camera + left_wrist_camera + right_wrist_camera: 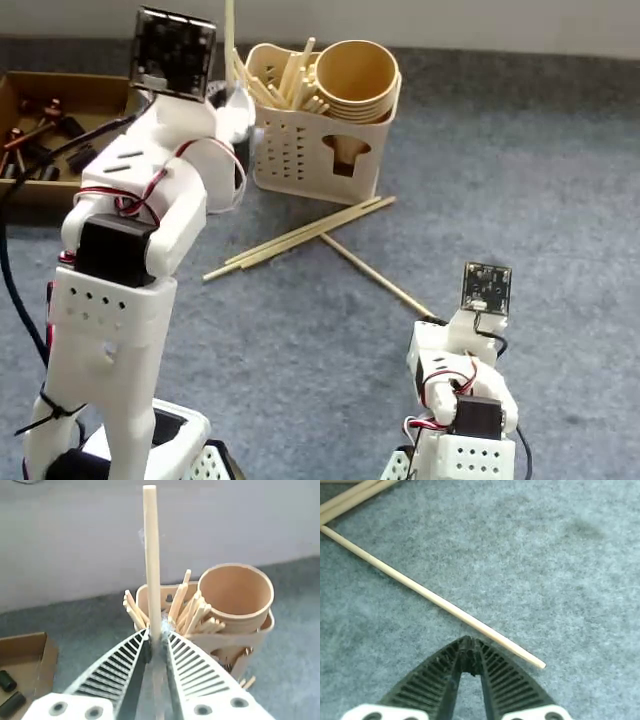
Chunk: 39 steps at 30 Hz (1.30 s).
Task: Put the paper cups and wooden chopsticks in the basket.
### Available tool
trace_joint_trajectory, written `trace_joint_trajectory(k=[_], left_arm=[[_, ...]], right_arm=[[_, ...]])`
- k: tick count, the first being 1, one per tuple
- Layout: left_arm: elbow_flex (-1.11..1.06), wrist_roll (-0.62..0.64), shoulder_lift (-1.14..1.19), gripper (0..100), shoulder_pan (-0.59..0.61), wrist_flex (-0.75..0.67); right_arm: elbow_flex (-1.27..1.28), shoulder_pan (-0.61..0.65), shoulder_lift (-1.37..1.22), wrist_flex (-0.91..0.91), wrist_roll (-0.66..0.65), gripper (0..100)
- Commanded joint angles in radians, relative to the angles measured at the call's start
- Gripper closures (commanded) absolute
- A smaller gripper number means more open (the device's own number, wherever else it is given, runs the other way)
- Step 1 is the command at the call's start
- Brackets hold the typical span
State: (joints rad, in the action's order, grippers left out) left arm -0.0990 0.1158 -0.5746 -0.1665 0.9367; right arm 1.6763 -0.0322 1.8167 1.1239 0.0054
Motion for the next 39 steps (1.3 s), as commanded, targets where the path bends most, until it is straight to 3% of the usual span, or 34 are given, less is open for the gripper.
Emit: trace_joint_trajectory(k=[1, 21, 31, 39], left_arm=[[0.045, 0.063, -0.024, 100, -0.015, -0.164], [-0.321, 0.069, -0.024, 100, -0.018, -0.864], [-0.453, 0.061, -0.024, 100, -0.013, -0.984], [-0.423, 0.061, 0.082, 100, 0.012, -1.083]], right_arm=[[0.101, -0.007, -0.004, -0.016, -0.008, 99.3], [0.101, -0.008, -0.004, -0.015, -0.008, 99.3], [0.101, -0.008, -0.004, -0.015, -0.008, 99.3], [0.101, -0.008, -0.004, -0.015, -0.008, 99.3]])
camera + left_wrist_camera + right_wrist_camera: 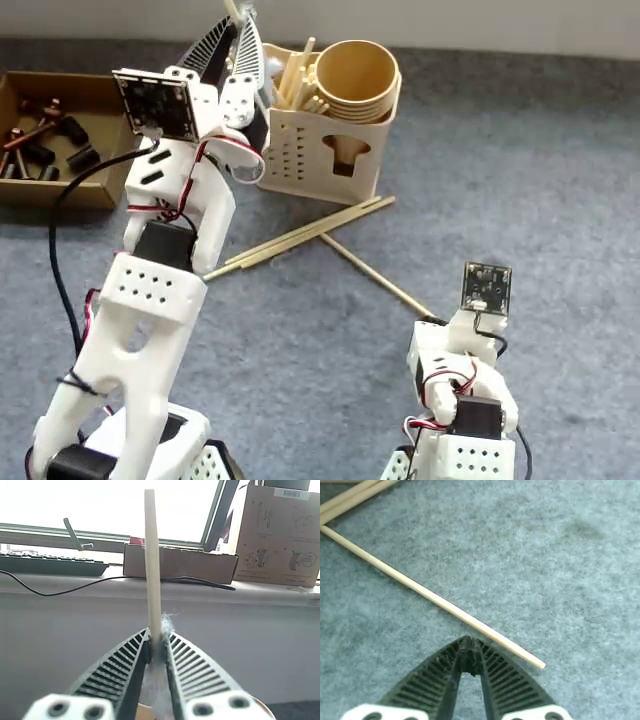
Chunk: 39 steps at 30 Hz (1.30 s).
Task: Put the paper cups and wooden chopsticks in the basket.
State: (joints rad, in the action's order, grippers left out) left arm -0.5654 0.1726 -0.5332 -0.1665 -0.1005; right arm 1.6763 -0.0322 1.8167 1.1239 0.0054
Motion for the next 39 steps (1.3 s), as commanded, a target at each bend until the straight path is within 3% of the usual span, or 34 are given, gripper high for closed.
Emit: trace_joint_trajectory(k=[1, 11, 14, 18, 24, 39], left_arm=[[0.051, 0.008, 0.065, 100, 0.024, -0.054], [0.061, 0.008, 0.171, 100, 0.053, -0.043], [0.070, 0.008, 0.165, 98, 0.053, 0.060], [0.094, 0.011, 0.159, 86, 0.051, 0.218], [0.213, 0.006, 0.110, 85, 0.041, 0.517], [0.183, 0.005, -0.162, 86, -0.031, 0.746]], right_arm=[[0.101, -0.008, -0.004, -0.015, -0.008, 99.3], [0.101, -0.008, -0.004, -0.015, -0.008, 99.3], [0.101, -0.008, -0.004, -0.015, -0.008, 99.3], [0.101, -0.008, -0.004, -0.015, -0.008, 99.3], [0.101, -0.008, -0.004, -0.015, -0.008, 99.3], [0.101, -0.008, -0.004, -0.015, -0.008, 99.3]])
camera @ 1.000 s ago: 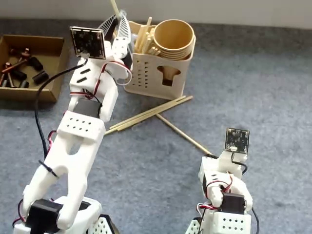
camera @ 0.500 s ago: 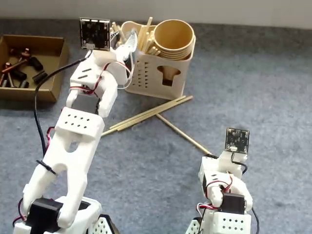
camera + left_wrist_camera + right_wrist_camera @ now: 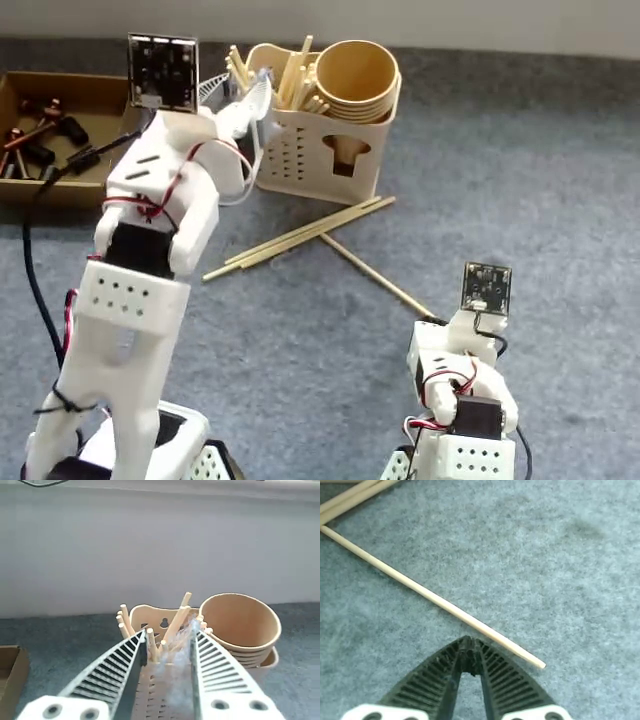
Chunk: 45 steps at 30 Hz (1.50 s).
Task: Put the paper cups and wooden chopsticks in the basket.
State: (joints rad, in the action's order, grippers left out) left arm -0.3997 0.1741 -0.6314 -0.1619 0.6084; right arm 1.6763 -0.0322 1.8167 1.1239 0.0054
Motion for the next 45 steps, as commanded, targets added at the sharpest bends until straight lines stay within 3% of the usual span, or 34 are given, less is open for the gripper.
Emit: trace_joint_trajectory(k=[1, 6, 14, 18, 33, 45], left_arm=[[0.022, 0.002, -0.076, 86, -0.036, 0.051], [0.015, -0.104, -0.122, 92, -0.039, 0.112], [0.013, -0.230, -0.122, 92, -0.062, 0.382], [-0.062, -0.316, -0.128, 92, -0.062, 0.446], [-0.404, -0.568, -0.119, 92, -0.048, 0.434], [-0.648, -0.555, -0.074, 92, -0.028, 0.155]], right_arm=[[0.101, -0.008, -0.004, -0.015, -0.008, 99.3], [0.101, -0.008, -0.004, -0.015, -0.008, 99.3], [0.101, -0.008, -0.004, -0.015, -0.008, 99.3], [0.101, -0.008, -0.004, -0.015, -0.008, 99.3], [0.101, -0.008, -0.004, -0.015, -0.008, 99.3], [0.101, -0.008, -0.004, -0.015, -0.008, 99.3]])
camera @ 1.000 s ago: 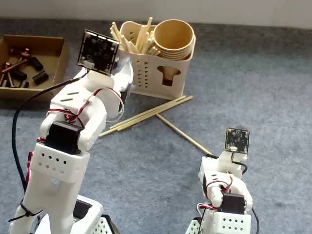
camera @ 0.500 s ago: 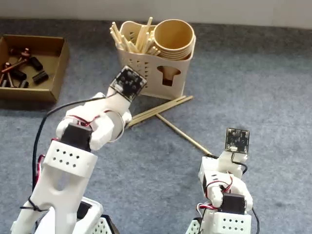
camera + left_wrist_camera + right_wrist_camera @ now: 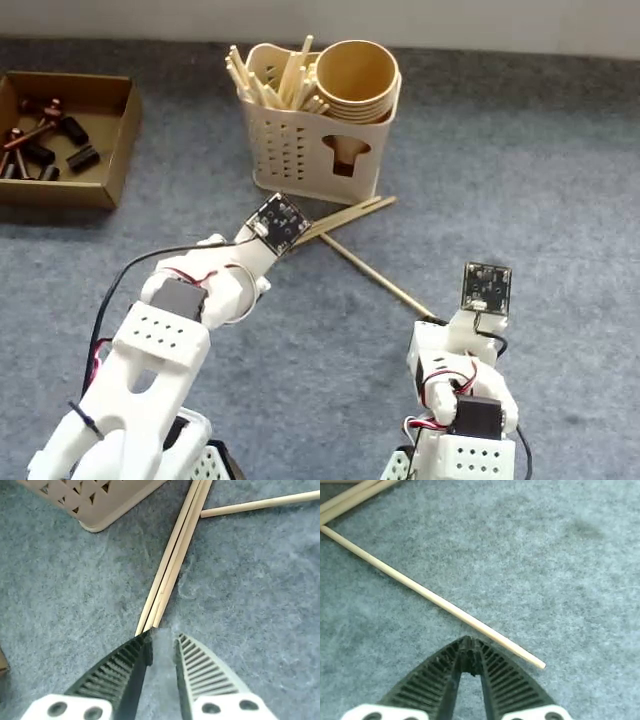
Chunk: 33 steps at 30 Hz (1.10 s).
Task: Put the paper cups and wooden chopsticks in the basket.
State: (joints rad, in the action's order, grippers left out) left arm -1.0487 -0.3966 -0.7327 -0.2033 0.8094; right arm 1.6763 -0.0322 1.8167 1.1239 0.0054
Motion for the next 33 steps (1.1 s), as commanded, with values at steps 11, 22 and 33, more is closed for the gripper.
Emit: trace_joint_trajectory(k=[11, 22, 33], left_arm=[[0.286, -0.002, 0.406, 87, 0.007, 0.034], [0.464, -0.008, 0.673, 88, 0.030, 0.075], [0.578, -0.003, 0.835, 88, 0.058, 0.083]], right_arm=[[0.101, -0.008, -0.004, -0.015, -0.008, 99.3], [0.101, -0.008, -0.004, -0.015, -0.008, 99.3], [0.101, -0.008, -0.004, -0.015, -0.008, 99.3]])
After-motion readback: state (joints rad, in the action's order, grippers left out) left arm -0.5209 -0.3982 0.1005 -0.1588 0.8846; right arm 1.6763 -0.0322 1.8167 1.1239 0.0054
